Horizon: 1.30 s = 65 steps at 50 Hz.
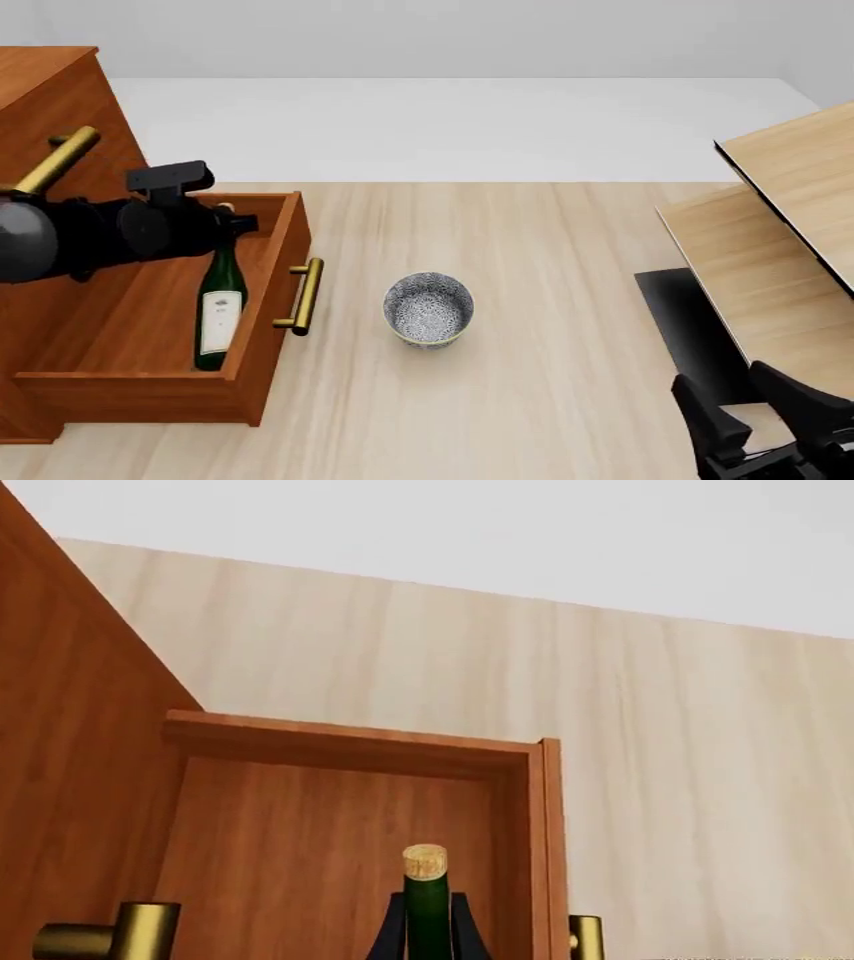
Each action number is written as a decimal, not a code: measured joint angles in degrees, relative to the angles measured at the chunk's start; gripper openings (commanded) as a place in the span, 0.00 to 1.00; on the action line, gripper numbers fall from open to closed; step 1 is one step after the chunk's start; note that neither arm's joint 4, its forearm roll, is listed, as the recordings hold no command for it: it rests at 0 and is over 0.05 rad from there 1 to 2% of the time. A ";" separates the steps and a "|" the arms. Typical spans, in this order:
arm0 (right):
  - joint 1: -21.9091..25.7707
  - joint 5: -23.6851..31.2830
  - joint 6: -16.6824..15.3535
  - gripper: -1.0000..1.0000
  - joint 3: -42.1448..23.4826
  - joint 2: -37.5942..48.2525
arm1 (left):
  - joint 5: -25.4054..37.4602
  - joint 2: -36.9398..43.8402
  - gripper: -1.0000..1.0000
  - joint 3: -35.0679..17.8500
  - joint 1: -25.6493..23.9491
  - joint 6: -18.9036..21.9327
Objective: Put the wine bottle in the bottom drawer of the cabinet.
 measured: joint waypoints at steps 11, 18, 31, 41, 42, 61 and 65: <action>0.09 0.00 0.01 1.00 0.00 0.03 | 0.72 0.18 1.00 1.20 -0.23 0.09; 0.16 0.15 0.00 1.00 0.00 -0.13 | 1.06 0.03 1.00 1.63 -0.28 0.04; 0.25 -0.04 -0.01 1.00 0.00 0.05 | 1.62 -0.46 1.00 1.64 0.06 0.12; 0.31 -0.38 0.00 1.00 0.00 0.39 | 2.48 -1.49 1.00 1.04 0.47 0.15; 0.32 -0.41 0.00 1.00 0.00 0.42 | 2.63 -1.67 1.00 0.95 0.49 0.13; 0.60 -1.73 -0.18 1.00 0.00 1.80 | 7.93 -10.39 1.00 -1.69 -0.76 -0.38; 0.65 -1.80 -0.25 1.00 0.00 1.87 | 9.83 -13.56 1.00 -2.63 -1.48 -0.44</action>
